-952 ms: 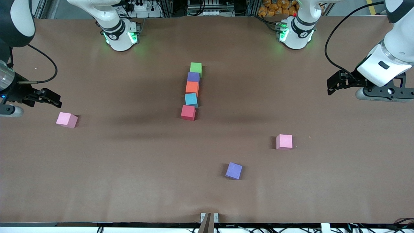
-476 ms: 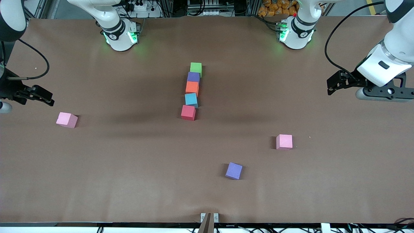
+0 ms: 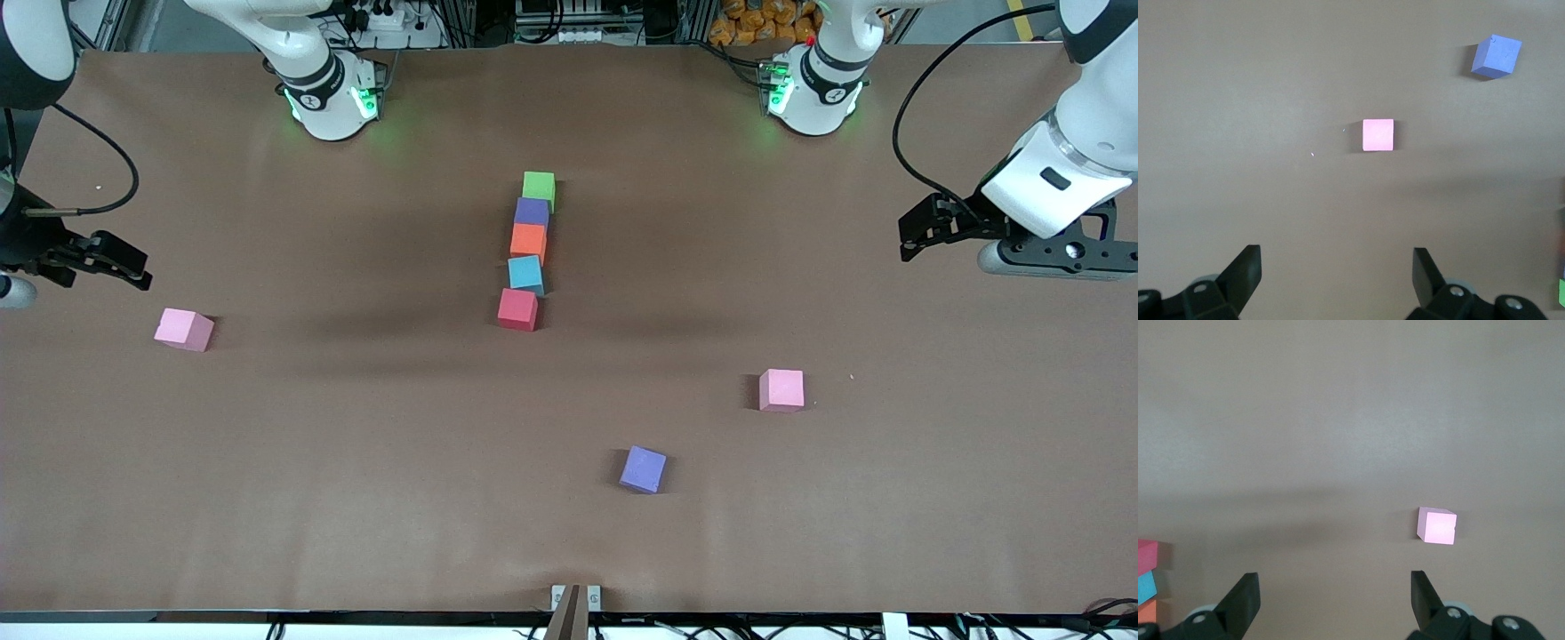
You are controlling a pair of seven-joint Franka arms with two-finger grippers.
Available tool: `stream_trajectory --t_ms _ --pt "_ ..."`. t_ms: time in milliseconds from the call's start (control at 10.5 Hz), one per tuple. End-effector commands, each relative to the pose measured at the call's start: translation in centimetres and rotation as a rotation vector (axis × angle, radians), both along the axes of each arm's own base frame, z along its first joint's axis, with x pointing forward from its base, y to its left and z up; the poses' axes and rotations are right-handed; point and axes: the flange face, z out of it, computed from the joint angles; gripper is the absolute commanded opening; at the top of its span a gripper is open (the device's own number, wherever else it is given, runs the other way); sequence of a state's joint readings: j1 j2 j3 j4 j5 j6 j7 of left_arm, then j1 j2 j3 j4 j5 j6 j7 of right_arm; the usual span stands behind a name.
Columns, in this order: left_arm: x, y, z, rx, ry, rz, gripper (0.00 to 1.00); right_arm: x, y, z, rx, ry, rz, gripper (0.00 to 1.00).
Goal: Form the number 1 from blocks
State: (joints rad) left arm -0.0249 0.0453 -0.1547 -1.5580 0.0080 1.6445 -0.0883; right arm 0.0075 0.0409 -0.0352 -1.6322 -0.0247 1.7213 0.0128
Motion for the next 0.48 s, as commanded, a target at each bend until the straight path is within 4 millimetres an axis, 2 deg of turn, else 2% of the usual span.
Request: stream_trajectory --t_ms 0,381 --pt "-0.15 -0.03 0.49 -0.007 0.007 0.003 1.00 0.35 0.11 0.71 0.001 -0.016 0.010 1.00" --pt "-0.11 -0.04 0.40 -0.007 0.009 0.003 1.00 0.90 -0.78 0.28 0.002 -0.015 -0.007 1.00"
